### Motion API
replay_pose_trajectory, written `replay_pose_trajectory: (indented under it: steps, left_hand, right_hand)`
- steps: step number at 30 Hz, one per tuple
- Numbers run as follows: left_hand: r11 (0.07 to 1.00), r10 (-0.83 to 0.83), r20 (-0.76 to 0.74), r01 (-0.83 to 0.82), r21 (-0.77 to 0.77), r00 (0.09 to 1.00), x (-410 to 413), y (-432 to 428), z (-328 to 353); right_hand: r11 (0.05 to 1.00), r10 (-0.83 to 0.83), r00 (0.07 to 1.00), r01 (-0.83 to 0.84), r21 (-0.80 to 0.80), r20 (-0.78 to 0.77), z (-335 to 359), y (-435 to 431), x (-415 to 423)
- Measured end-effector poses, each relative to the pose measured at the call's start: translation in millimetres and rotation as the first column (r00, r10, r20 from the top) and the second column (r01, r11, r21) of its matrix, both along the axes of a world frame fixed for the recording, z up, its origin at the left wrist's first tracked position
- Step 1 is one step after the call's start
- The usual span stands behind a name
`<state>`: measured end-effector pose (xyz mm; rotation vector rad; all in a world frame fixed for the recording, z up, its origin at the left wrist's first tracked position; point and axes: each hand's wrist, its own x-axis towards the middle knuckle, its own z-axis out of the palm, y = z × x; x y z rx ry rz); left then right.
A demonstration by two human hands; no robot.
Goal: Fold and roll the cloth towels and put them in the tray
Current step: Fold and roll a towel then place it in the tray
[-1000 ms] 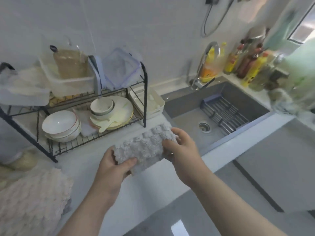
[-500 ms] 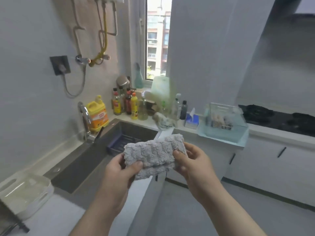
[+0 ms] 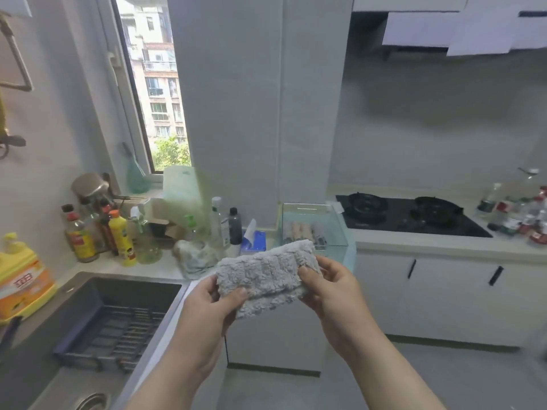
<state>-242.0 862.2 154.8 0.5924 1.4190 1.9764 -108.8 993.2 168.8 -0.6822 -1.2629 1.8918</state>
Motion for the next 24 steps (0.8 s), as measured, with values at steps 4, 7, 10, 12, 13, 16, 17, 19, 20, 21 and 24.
replay_pose_trajectory:
  steps: [4, 7, 10, 12, 13, 16, 17, 19, 20, 21, 24]
  left_hand:
    - [0.997, -0.079, 0.023, 0.079, -0.019, 0.997, -8.9, 57.9, -4.5]
    - [0.992, -0.123, 0.036, 0.124, -0.037, 0.992, -22.1, 104.7, -15.6]
    - [0.98, -0.19, 0.042, 0.192, -0.044, 0.981, -43.4, 156.4, -27.0]
    - [0.973, -0.216, 0.05, 0.219, -0.072, 0.975, -68.3, 190.5, -37.5]
    - [0.972, -0.21, 0.053, 0.215, -0.096, 0.976, -83.2, 207.4, -43.8]
    - [0.969, -0.2, 0.052, 0.206, -0.134, 0.978, -126.0, 260.3, -56.0]
    - [0.966, -0.206, 0.067, 0.214, -0.146, 0.976, -139.7, 279.6, -58.9]
    - [0.957, -0.215, 0.075, 0.226, -0.182, 0.974, -154.9, 308.6, -57.1]
    - [0.951, -0.233, 0.068, 0.242, -0.191, 0.97, -164.0, 325.1, -57.7]
    - [0.944, -0.262, 0.064, 0.269, -0.19, 0.963, -171.3, 340.6, -57.7]
    - [0.912, -0.335, 0.055, 0.338, -0.233, 0.941, -189.0, 378.2, -60.6]
  right_hand:
    - [0.998, -0.05, 0.999, 0.05, -0.037, 0.001, -8.1, 53.1, -4.5]
    - [0.995, -0.09, 0.995, 0.091, -0.044, 0.038, -17.5, 95.5, -12.9]
    - [0.99, -0.127, 0.984, 0.133, -0.043, 0.128, -31.6, 145.7, -30.9]
    - [0.987, -0.139, 0.973, 0.151, -0.051, 0.184, -40.7, 180.7, -49.7]
    - [0.987, -0.14, 0.969, 0.154, -0.053, 0.206, -43.8, 197.9, -60.5]
    - [0.986, -0.148, 0.957, 0.164, -0.043, 0.249, -45.6, 247.0, -94.2]
    - [0.985, -0.151, 0.954, 0.167, -0.044, 0.258, -45.9, 264.2, -105.4]
    - [0.984, -0.157, 0.949, 0.175, -0.042, 0.272, -44.2, 288.7, -120.5]
    - [0.982, -0.167, 0.945, 0.186, -0.041, 0.281, -44.7, 303.7, -129.0]
    - [0.979, -0.179, 0.941, 0.2, -0.046, 0.289, -45.3, 317.5, -136.4]
    - [0.975, -0.188, 0.931, 0.215, -0.054, 0.313, -47.6, 349.6, -152.0]
